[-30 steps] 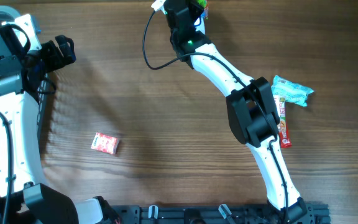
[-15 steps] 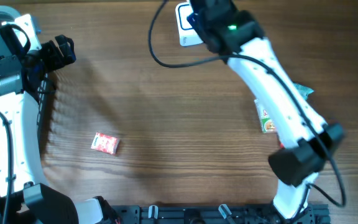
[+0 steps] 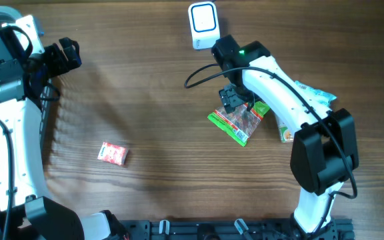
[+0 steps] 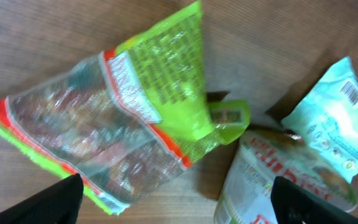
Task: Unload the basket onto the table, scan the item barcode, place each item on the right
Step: 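Move the snack bag right and release it on the table, then reach the right gripper to the red Kleenex pack and grasp it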
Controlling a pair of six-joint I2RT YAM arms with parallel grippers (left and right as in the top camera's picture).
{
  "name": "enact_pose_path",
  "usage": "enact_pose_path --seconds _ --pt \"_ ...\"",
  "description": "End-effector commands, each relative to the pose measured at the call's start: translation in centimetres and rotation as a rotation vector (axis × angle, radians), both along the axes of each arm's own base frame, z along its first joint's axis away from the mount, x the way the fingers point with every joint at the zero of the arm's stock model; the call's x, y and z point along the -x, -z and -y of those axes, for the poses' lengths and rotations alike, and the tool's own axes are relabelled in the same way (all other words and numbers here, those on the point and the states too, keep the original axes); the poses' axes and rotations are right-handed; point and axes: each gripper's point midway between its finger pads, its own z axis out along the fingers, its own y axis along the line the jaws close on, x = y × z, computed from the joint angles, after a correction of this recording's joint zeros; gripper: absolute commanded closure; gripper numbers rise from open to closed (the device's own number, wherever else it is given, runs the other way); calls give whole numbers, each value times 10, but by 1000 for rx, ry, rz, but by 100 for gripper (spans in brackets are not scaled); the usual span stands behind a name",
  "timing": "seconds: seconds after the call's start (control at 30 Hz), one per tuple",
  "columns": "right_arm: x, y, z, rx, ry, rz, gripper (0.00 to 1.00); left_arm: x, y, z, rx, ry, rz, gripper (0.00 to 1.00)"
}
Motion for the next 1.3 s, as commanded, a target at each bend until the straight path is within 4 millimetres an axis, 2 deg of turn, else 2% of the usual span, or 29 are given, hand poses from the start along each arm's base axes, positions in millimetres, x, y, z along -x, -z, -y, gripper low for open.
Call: enact_pose_path --seconds 0.0,0.07,0.1,0.13,0.17,0.2,0.27,0.33,0.4,0.43,0.6,0.7,0.8,0.83,0.93,1.07,1.1,1.17,1.27 --pt "-16 -30 -19 -62 -6 76 2 -2 -6 -1 -2 7 16 0" --pt "-17 -55 -63 -237 -62 98 3 -2 -6 -1 -2 7 16 0" --pt "-15 -74 -102 -395 -112 112 4 -2 -6 -1 -1 7 16 0" --pt "-10 -97 -154 -606 -186 126 6 -2 -6 -1 -2 7 16 0" --pt "-7 -106 -181 -708 -210 134 6 -2 -6 -1 -2 7 16 0" --pt "-5 -111 -193 -753 -212 138 6 -2 -6 -1 -1 7 16 0" --pt "6 -115 -245 -872 -164 165 9 -2 -6 -1 -2 7 16 0" --pt "19 -114 -271 -898 -193 171 9 -2 -6 -1 -1 7 16 0" --pt "44 -100 -308 -857 -339 196 9 -2 -6 -1 -1 7 16 0" --pt "56 -90 -319 -814 -420 205 8 -2 -6 -1 -2 7 16 0" --pt "108 -36 -351 -681 -549 146 1 -2 -6 -1 -2 7 16 0" --pt "143 2 -367 -595 -826 83 1 -2 -6 -1 -2 7 16 0" --pt "170 37 -375 -500 -1110 36 1 -2 -6 -1 -2 7 16 0" --pt "173 45 -376 -484 -1145 28 0 -2 -6 -1 -2 7 16 0" --pt "168 68 -378 -444 -1163 34 0 -2 -6 -1 -2 7 16 0" --pt "165 74 -378 -434 -1155 41 0 -2 -6 -1 -2 7 16 0" --pt "157 74 -375 -411 -1101 67 1 -2 -6 -1 -2 7 16 0" --pt "135 74 -361 -351 -976 111 1 -2 -6 -1 -2 7 16 0" --pt "112 80 -329 -309 -854 61 2 -2 -6 -1 -1 7 16 0"
